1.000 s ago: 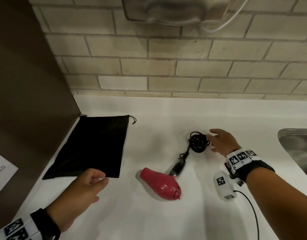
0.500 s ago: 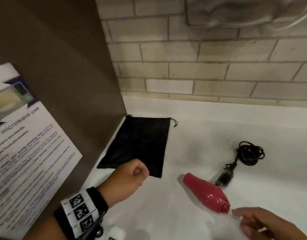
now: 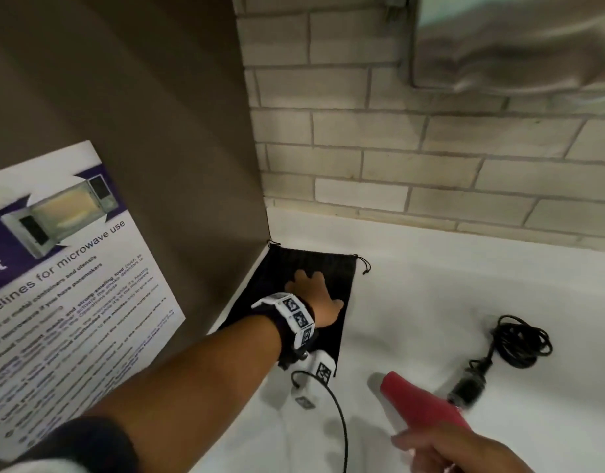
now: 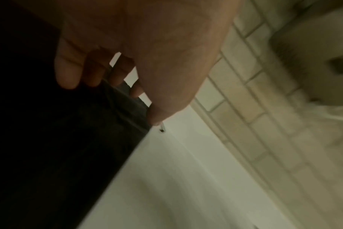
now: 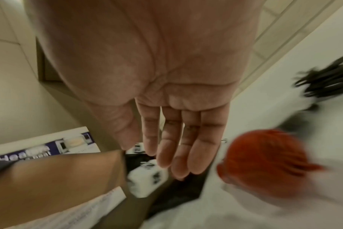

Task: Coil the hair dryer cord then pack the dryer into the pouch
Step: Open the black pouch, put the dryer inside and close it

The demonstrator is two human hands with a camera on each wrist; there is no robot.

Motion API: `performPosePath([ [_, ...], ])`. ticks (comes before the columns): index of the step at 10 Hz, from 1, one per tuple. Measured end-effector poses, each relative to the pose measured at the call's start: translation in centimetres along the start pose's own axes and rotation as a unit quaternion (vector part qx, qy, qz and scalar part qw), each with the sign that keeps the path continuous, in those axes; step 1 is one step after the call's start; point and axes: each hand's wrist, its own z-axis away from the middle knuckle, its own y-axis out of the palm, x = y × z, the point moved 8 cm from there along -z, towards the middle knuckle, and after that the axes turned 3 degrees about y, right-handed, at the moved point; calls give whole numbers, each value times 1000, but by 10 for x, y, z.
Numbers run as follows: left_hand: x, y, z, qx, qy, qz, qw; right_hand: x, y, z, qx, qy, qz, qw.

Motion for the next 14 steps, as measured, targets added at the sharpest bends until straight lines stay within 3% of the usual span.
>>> performPosePath([
  [1, 8, -11, -39, -33, -61, -16, 997, 59, 47, -29, 17, -15, -33, 999],
  [2, 23, -7, -67, -34, -71, -50, 996, 77, 32, -39, -39, -84, 79, 993],
  [3, 30, 2, -78, -32, -65, -69, 995, 97, 24, -45, -99, -164, 170, 967],
  [4, 30, 8, -87, -25, -24, -21, 999, 112, 12, -73, -139, -219, 192, 947],
  [6, 27, 14, -80, 11, 116, -50, 992, 125, -19, -136, -207, -201, 179, 941],
  [7, 27, 11, -60, 0, 155, -15, 988, 123, -28, -161, -227, -183, 178, 940],
  [9, 12, -15, 18, -37, 259, 85, 961, 116, -44, -187, -283, -146, 54, 946],
  [10, 9, -22, 74, -60, 337, 91, 935, 128, -41, -185, -301, -138, 90, 939],
  [11, 16, -17, 118, -54, 378, 109, 918, 146, -30, -183, -265, -167, 186, 931],
  [12, 26, -9, 149, -33, 404, 124, 906, 155, -14, -188, -191, -188, 291, 919],
  [13, 41, -4, 160, -8, 381, 162, 910, 154, -8, -188, -195, -200, 381, 882],
  [14, 53, -2, 158, 13, 342, 237, 909, 154, -6, -168, -249, -270, 339, 866],
])
